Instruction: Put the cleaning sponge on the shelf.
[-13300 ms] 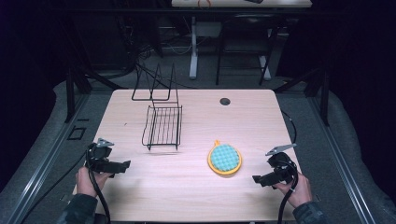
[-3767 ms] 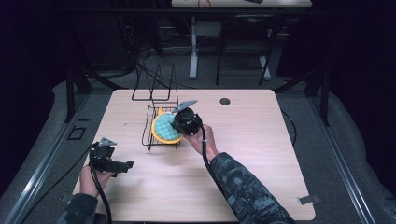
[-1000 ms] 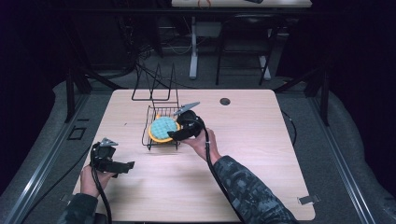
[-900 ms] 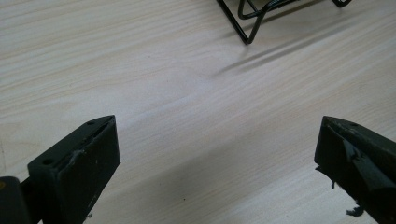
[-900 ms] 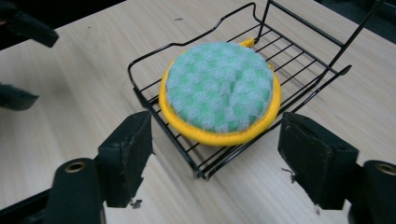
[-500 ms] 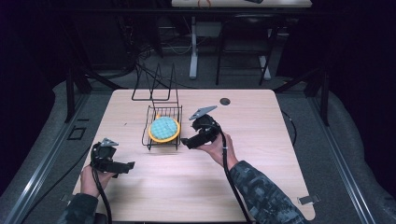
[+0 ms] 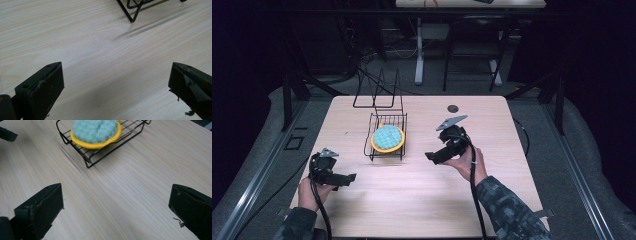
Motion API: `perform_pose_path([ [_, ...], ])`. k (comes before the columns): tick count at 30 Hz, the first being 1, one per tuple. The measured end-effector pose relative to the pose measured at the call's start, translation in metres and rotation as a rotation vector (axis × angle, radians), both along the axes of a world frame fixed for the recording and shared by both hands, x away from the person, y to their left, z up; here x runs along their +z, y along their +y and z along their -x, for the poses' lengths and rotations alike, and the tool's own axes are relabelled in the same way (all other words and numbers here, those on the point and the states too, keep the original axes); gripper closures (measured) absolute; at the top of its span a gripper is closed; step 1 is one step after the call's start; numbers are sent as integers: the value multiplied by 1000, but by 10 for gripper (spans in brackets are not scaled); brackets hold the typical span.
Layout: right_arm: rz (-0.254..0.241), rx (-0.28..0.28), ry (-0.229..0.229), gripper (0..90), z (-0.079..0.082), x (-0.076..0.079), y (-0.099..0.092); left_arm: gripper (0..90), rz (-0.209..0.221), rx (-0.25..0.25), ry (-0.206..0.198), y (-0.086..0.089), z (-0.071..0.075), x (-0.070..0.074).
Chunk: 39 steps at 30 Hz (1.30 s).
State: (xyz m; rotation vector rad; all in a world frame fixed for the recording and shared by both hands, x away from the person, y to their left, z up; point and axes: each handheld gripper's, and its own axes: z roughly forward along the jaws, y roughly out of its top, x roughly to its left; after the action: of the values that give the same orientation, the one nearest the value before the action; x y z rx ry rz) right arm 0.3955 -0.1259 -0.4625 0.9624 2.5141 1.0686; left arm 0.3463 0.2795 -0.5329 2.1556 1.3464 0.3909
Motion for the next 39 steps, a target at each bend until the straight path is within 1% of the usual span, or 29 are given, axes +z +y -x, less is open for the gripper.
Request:
perform_pose_path([
  [4, 26, -29, 0, 0, 10, -1, -26, 3, 1, 3, -2, 0, 0, 0],
  [6, 19, -53, 7, 0, 15, -3, -39, 3, 1, 5, 0, 0, 0, 0],
  [8, 25, -76, 5, 0, 21, -6, -55, 3, -3, -4, -1, 0, 0, 0],
  [10, 20, -106, 21, 0, 27, -10, -71, 3, 0, -2, 1, -1, 0, 0],
  [11, 20, -125, 32, 0, 30, -14, -82, 3, 1, -1, 1, -1, 0, 0],
  [13, 24, -141, 40, 0, 32, -18, -92, 3, 0, 1, 0, -1, 0, 0],
  [16, 38, -181, 56, 0, 39, -24, -110, 3, -3, 4, -4, -2, 0, -1],
  [17, 40, -202, 62, 0, 42, -26, -117, 2, -4, 2, -2, -2, 0, -1],
  [18, 44, -205, 62, 0, 43, -28, -122, 3, -5, -2, 3, -2, 0, -1],
  [20, 51, -240, 73, 0, 49, -33, -132, 2, -6, -2, 2, -2, 0, -1],
  [21, 59, -246, 66, 0, 50, -35, -137, 3, -8, -8, 4, -1, 0, -1],
  [23, 54, -280, 80, 0, 56, -41, -147, 2, -6, -9, 3, -1, 0, -1],
  [24, 54, -289, 83, 0, 58, -42, -150, 2, -3, -5, 4, -1, 0, -1],
  [25, 51, -300, 93, 0, 61, -45, -154, 2, -1, -4, 4, -1, 0, -1],
  [26, 59, -310, 106, 0, 64, -47, -158, 3, -2, -4, 4, -1, 0, -1],
  [27, 52, -316, 104, 0, 65, -49, -160, 3, -5, -8, 2, -1, 0, -1],
  [31, 55, -355, 118, 0, 75, -53, -175, 3, -3, -2, 0, -1, 1, -1],
  [32, 46, -366, 122, 0, 77, -54, -177, 3, -1, 0, 3, -1, 1, -1],
  [33, 53, -369, 120, 0, 78, -55, -180, 3, -1, 1, 3, -1, 1, -1],
  [35, 74, -380, 130, 0, 80, -58, -184, 3, -5, -5, 3, -1, 1, -1],
  [38, 83, -394, 136, 0, 81, -61, -188, 3, -9, -13, 6, -1, 0, -1],
  [39, 87, -398, 142, 0, 81, -62, -190, 2, -7, -9, 7, -1, -1, -1],
])
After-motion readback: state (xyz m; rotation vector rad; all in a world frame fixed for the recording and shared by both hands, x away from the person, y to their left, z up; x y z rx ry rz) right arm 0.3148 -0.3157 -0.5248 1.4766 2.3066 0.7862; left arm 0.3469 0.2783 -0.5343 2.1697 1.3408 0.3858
